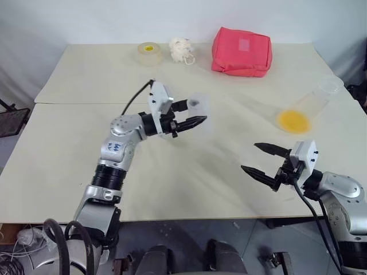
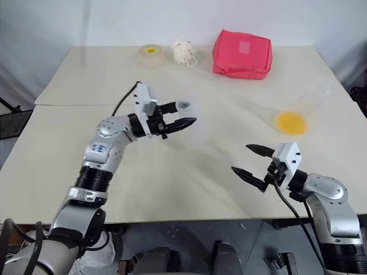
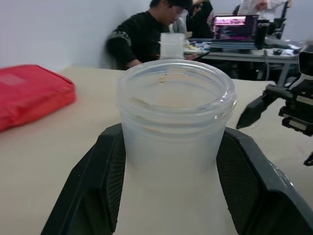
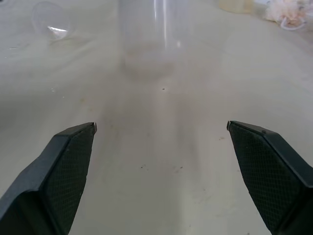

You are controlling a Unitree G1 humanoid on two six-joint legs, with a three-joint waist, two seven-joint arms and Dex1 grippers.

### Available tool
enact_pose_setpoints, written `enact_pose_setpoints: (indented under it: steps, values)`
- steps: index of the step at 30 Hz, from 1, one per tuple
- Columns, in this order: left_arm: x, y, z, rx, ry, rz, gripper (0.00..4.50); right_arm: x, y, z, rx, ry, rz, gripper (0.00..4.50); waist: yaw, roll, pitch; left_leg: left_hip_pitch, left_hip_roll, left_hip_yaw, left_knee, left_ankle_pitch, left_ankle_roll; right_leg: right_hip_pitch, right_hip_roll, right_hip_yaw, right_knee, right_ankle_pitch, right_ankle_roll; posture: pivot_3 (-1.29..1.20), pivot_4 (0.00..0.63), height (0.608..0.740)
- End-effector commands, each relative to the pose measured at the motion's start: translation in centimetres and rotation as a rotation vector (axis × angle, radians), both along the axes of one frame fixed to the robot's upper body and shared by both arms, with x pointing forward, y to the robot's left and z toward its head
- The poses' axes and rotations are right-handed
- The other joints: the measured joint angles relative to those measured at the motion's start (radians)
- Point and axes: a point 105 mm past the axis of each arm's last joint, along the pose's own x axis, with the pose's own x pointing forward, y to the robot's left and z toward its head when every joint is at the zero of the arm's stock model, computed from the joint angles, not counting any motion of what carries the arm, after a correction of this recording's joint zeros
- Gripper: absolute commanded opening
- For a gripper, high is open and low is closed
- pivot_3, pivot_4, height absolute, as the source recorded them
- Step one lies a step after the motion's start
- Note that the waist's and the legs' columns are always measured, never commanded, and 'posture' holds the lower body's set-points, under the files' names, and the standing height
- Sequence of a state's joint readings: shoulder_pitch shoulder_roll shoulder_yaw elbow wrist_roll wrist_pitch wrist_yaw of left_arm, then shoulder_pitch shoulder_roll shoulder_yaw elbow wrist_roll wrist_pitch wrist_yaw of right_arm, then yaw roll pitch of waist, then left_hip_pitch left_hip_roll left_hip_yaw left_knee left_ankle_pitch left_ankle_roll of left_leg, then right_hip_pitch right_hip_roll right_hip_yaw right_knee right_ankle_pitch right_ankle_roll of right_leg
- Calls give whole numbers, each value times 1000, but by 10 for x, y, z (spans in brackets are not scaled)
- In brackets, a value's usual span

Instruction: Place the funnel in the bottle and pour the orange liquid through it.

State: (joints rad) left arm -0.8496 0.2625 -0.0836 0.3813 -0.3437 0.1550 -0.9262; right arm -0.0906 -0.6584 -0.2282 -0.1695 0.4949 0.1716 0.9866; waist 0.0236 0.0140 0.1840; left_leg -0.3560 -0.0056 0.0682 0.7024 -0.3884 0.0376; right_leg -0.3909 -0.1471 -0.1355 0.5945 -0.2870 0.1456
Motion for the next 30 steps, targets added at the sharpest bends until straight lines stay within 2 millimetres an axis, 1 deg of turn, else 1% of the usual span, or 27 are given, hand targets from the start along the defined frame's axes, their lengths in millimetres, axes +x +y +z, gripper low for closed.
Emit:
enact_pose_setpoints:
  steps: [1,4,8,10,15,20,25,28,30]
  values:
    - [1,-10,-6,21,-10,-25,2362,-9,0,10,16,-60,-23,4500,2,0,0,0,0,0,0,0,0,0,0,0,0,0,0,0,150,740]
    - [0,-11,-18,52,-8,-37,2362,-13,0,8,18,-58,-39,4500,4,0,0,-2,0,0,1,0,0,0,0,-1,0,0,0,0,150,740]
    - [-4,-13,-27,92,-7,-58,2362,-15,0,8,20,-58,-49,4500,3,0,0,-2,0,0,1,0,0,-1,0,-1,0,0,0,0,150,740]
    - [-5,-13,-28,94,-6,-60,3060,-16,0,8,20,-58,-51,4500,3,0,0,-2,0,0,1,0,0,-1,0,-1,0,0,0,0,150,740]
    - [-8,-13,-31,113,32,-59,4487,-14,0,9,19,-61,-54,4500,3,0,0,-2,0,-1,1,0,0,0,0,0,0,0,0,0,150,740]
    - [-10,-10,-27,115,32,-55,4487,-14,0,10,19,-65,-55,4500,3,0,0,-2,0,-1,1,0,0,-1,0,-1,0,0,0,0,150,740]
    - [-10,1,-15,123,54,-31,4487,-16,-3,11,16,-69,-59,4500,2,0,0,-2,0,-2,2,0,0,-1,0,0,0,0,0,0,150,740]
    - [-8,16,-1,116,62,-10,4487,-18,-5,11,8,-62,-57,4500,2,0,0,-2,0,-3,2,0,0,-1,0,0,1,0,0,0,150,740]
    - [-3,32,13,93,76,25,4487,-20,-6,9,-6,-40,-44,4500,2,0,0,-2,0,-3,2,0,0,-1,0,0,1,0,0,0,150,740]
